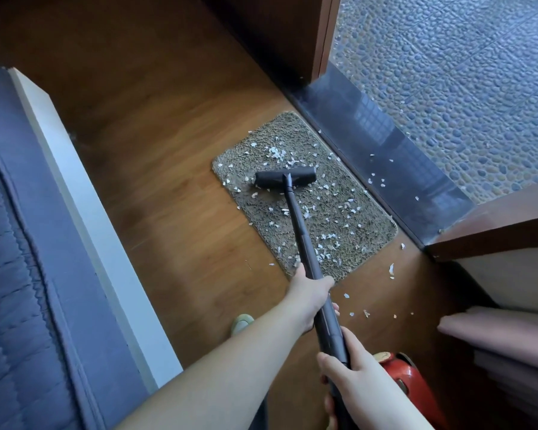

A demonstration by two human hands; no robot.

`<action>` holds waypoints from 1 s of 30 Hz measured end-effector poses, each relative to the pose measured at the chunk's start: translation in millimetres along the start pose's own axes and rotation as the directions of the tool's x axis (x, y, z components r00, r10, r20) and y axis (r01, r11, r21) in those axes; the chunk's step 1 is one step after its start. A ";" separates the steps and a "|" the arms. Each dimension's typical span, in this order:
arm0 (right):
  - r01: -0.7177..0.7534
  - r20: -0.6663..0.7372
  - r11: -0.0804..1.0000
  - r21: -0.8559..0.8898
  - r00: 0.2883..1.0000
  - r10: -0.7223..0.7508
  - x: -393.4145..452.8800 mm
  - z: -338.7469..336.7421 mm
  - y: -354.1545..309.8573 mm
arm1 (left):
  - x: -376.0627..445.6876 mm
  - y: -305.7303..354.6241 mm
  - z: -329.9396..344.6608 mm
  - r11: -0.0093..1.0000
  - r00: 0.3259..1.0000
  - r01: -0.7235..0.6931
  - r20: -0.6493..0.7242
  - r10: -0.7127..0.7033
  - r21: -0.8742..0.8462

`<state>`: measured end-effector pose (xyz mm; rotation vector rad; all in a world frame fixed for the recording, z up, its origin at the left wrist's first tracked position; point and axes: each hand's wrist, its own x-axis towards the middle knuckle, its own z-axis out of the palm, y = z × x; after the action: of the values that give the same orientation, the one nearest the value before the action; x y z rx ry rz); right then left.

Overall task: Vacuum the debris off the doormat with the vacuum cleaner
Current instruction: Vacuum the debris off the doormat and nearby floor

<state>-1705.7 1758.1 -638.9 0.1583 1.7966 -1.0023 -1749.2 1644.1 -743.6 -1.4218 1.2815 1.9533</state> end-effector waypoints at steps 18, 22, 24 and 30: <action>-0.011 0.049 0.967 0.254 0.999 -0.001 56.6 -5.6 -71.6 | 62.7 77.4 -14.8 0.989 0.995 -0.088 -0.040 0.093 0.118; -0.023 0.058 0.962 0.273 0.998 0.008 69.6 -6.8 -87.4 | 70.6 95.3 -17.6 0.987 0.996 -0.084 -0.027 0.089 0.136; -0.026 0.061 0.959 0.281 0.998 0.009 73.3 -7.1 -94.4 | 74.2 102.0 -18.8 0.986 0.995 -0.091 -0.028 0.096 0.142; -0.029 0.071 0.956 0.292 0.997 0.008 70.7 -6.2 -98.2 | 75.8 104.1 -21.2 0.987 0.995 -0.092 -0.015 0.095 0.131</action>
<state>-1794.6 1675.8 -641.7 0.3193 1.5737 -1.2430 -1846.4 1560.3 -767.5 -1.3442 1.4812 1.8802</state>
